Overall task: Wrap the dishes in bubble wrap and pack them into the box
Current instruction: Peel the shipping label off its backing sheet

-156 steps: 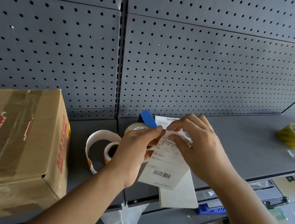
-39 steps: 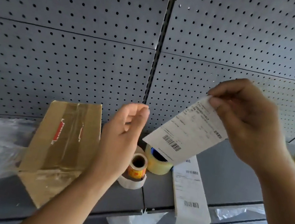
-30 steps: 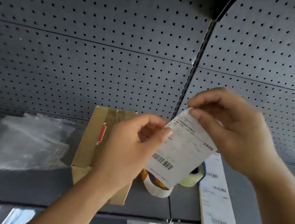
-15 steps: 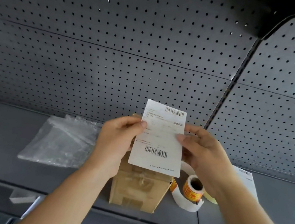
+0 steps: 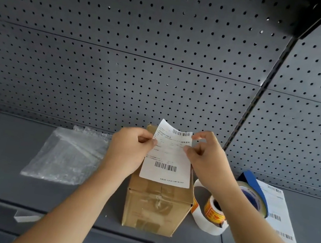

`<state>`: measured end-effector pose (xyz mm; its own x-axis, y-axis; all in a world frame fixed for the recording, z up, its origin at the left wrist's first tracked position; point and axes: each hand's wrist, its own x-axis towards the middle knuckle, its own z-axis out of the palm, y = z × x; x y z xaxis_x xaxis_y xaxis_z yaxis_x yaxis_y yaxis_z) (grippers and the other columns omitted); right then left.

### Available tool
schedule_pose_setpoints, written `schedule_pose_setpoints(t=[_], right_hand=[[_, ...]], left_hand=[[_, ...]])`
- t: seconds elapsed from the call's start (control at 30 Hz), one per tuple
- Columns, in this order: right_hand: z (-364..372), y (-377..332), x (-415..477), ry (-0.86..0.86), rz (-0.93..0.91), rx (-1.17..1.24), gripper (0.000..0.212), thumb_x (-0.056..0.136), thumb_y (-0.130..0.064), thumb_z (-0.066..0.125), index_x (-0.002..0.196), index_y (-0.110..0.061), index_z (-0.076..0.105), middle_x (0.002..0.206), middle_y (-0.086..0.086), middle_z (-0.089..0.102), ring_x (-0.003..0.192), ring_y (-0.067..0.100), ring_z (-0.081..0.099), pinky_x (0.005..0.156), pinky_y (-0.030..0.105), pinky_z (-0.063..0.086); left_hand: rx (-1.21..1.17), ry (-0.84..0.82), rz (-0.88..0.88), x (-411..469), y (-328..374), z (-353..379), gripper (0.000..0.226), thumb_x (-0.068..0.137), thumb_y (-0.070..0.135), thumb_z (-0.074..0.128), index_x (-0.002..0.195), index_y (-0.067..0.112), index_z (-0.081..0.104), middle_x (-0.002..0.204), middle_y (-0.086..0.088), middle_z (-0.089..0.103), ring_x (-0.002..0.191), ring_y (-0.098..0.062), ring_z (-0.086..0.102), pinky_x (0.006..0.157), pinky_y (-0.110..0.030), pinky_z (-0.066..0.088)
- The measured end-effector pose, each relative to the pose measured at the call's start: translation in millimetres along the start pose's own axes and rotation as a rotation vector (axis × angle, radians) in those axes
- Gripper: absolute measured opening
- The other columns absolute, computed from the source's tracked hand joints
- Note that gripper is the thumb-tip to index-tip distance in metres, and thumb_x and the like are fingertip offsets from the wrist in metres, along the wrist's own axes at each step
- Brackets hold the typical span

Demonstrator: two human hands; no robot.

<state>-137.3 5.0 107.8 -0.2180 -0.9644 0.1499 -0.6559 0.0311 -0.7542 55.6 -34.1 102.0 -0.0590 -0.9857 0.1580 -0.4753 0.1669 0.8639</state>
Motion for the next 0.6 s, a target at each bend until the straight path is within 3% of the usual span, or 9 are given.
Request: schedule_pose_setpoints(t=[0.07,0.17,0.3,0.43,0.53,0.6], right_hand=[[3,2,3,-0.002,-0.019,-0.058,0.021,0.102,-0.023,0.055,0.121,-0.023,0.046,0.074,0.004,0.064,0.068,0.016,0.063,0.051,0.018,0.048],[7,4,6,-0.023,-0.033,-0.125,0.02,0.102,-0.02,0.053,0.12,-0.023,0.045,0.073,-0.003,0.057,0.064,0.01,0.059,0.047,0.017,0.046],[9,3,7,-0.049,-0.041,-0.18,0.019,0.102,-0.02,0.052,0.119,-0.025,0.046,0.073,-0.006,0.058,0.061,0.01,0.059,0.049,0.022,0.049],[11,3,7,-0.064,-0.056,-0.251,0.017,0.101,-0.02,0.052,0.117,-0.024,0.048,0.072,-0.003,0.061,0.064,0.018,0.064,0.061,0.04,0.057],[12,1,9,-0.088,-0.051,-0.32,0.015,0.101,-0.021,0.052,0.115,-0.023,0.048,0.072,-0.004,0.061,0.062,0.016,0.063,0.061,0.037,0.059],[13,-2,11,-0.105,-0.044,-0.368,0.016,0.101,-0.022,0.052,0.116,-0.023,0.047,0.076,-0.002,0.064,0.062,0.016,0.064,0.06,0.036,0.059]], left_hand=[[0.066,-0.002,0.021,2,0,1,0.011,0.094,0.022,0.071,0.102,0.019,0.078,0.088,0.015,0.072,0.076,0.01,0.061,0.057,-0.005,0.045],[0.165,-0.006,0.045,3,-3,3,0.015,0.095,0.023,0.07,0.106,0.017,0.077,0.098,0.01,0.075,0.075,0.004,0.06,0.059,-0.007,0.043],[0.237,-0.011,0.041,3,-5,6,0.017,0.096,0.024,0.069,0.109,0.017,0.076,0.104,0.007,0.076,0.081,-0.004,0.061,0.056,-0.005,0.039],[0.299,-0.004,0.042,3,-5,9,0.014,0.096,0.024,0.068,0.107,0.018,0.076,0.099,0.006,0.074,0.08,-0.008,0.062,0.056,-0.009,0.042],[0.357,-0.001,0.041,2,-2,11,0.015,0.097,0.023,0.067,0.109,0.019,0.076,0.098,0.005,0.074,0.085,-0.014,0.066,0.063,-0.021,0.049],[0.4,-0.004,0.058,1,-1,12,0.016,0.097,0.022,0.066,0.11,0.018,0.075,0.099,0.002,0.075,0.086,-0.016,0.068,0.058,-0.02,0.046]])
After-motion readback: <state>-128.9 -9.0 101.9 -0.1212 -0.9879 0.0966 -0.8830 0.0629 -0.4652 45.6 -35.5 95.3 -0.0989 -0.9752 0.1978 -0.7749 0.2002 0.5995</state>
